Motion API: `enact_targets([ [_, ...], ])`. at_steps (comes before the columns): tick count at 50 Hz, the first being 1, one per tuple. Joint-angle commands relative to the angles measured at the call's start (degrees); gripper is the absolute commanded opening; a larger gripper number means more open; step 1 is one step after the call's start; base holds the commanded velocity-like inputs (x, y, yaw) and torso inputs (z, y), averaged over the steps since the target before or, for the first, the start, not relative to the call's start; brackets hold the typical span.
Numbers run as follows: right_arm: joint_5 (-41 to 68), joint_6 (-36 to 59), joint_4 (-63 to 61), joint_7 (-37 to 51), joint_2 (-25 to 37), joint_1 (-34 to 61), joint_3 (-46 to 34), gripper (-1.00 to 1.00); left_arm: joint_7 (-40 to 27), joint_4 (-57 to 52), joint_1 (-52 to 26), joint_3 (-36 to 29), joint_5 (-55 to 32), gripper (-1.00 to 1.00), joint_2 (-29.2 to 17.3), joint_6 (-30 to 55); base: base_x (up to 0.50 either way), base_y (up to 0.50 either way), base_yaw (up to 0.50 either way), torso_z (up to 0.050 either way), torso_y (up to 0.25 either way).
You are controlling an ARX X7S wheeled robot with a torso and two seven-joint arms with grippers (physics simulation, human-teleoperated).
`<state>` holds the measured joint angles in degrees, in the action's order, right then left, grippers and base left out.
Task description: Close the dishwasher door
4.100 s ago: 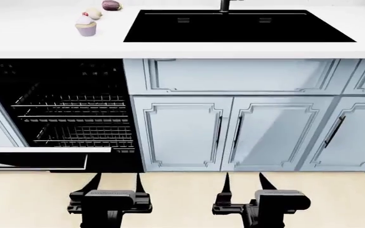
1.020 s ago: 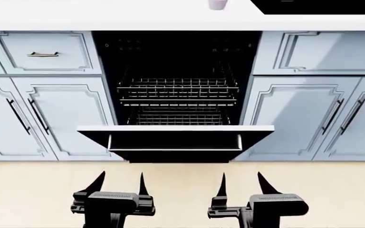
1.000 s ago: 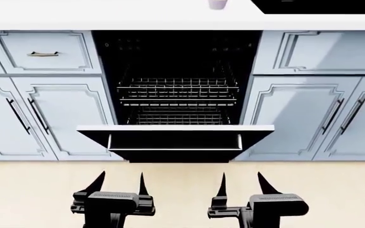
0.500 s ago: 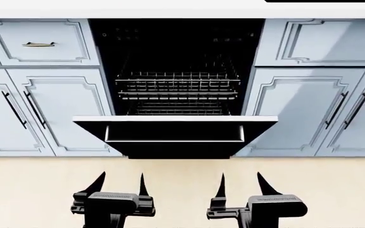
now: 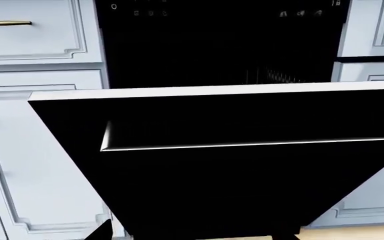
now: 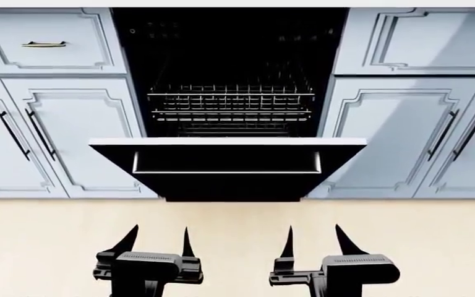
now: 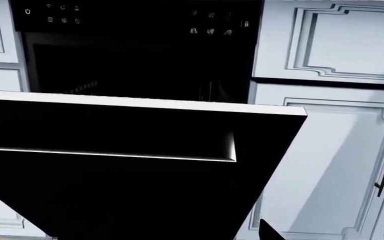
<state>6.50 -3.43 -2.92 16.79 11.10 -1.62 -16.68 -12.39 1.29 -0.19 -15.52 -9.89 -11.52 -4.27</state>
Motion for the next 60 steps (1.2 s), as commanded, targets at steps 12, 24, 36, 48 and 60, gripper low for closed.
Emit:
enact_targets([
  [12,-0.26,-0.18,-0.33,1.12,0.51,-0.04,-0.71,1.0,-0.54,0.08,-0.08,-0.74,-0.16,1.0,-0.48,-0.22,0.0,0.0,0.0,-0.05,0.037],
  [24,-0.14,-0.13,-0.25,1.51,0.75,0.16,-1.01,1.0,-0.8,-0.38,0.18,-1.1,-0.38,1.0,-0.82,-0.21,0.0,0.0,0.0,-0.05,0.037],
  [36,0.17,-0.22,-0.42,1.92,1.09,0.1,-1.39,1.0,-1.09,-0.21,0.03,-1.48,-0.44,1.0,-0.98,-0.29,0.0,0.0,0.0,-0.05,0.036],
  [48,0.41,-0.39,-0.75,2.15,1.46,-0.09,-1.92,1.0,-1.31,-0.29,0.0,-1.77,-0.68,1.0,-1.22,-0.33,0.0,0.0,0.0,-0.05,0.031],
  [60,0.65,-0.53,-0.7,2.47,1.76,-0.05,-2.26,1.0,-1.6,-0.09,-0.18,-2.08,-0.9,1.0,-1.45,-0.43,0.0,0.0,0.0,-0.05,0.029],
])
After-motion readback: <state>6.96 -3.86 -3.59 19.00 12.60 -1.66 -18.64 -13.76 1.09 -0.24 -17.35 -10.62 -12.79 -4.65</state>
